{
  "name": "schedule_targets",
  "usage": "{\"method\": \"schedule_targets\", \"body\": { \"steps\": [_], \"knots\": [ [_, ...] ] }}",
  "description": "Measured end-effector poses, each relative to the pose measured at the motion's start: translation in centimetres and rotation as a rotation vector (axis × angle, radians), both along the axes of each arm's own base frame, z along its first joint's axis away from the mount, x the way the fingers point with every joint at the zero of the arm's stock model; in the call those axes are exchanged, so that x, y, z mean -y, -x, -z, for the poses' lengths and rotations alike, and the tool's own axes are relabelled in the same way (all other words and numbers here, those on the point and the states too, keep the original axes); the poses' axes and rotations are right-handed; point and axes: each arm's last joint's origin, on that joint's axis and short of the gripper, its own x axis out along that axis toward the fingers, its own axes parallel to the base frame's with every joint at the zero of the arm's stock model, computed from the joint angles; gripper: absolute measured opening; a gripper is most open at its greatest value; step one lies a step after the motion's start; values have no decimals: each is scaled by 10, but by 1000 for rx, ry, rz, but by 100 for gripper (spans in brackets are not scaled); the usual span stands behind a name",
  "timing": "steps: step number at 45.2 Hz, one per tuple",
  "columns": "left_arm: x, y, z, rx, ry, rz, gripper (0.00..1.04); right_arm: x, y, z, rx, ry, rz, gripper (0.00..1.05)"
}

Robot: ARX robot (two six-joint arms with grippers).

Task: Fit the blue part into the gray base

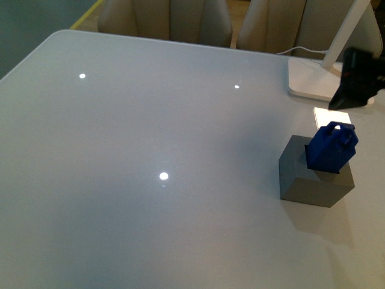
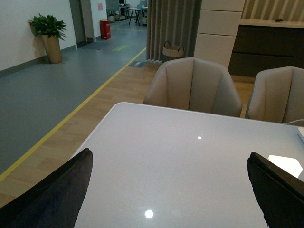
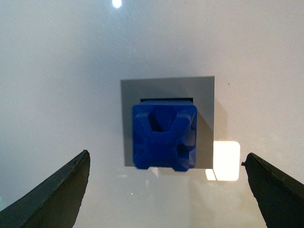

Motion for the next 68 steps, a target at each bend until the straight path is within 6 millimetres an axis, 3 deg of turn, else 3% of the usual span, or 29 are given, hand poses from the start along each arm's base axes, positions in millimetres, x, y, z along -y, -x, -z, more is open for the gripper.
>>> {"method": "schedule_targets", "body": {
  "steps": [8,10,12,15,19,23,29,40,49,68],
  "knots": [
    [0,0,0,0,0,0,97,-5,35,-37,238,25,-6,94],
    [0,0,0,0,0,1,97,-3,40,-33,487,77,-21,83],
    [0,0,0,0,0,0,97,1,48,-25,627,105,-41,76],
    [0,0,0,0,0,-2,97,6,64,-15,771,133,-54,66],
    [0,0,0,0,0,0,97,15,85,-23,953,154,-48,48],
    [0,0,0,0,0,0,97,23,105,-23,993,169,-47,26],
    [0,0,0,0,0,0,97,27,123,-13,968,177,-60,2],
    [0,0,0,0,0,0,97,42,149,-8,971,183,-57,2],
    [0,0,0,0,0,0,97,43,166,5,963,182,-58,2],
    [0,0,0,0,0,0,97,43,190,-4,992,184,-56,2]
  ]
}}
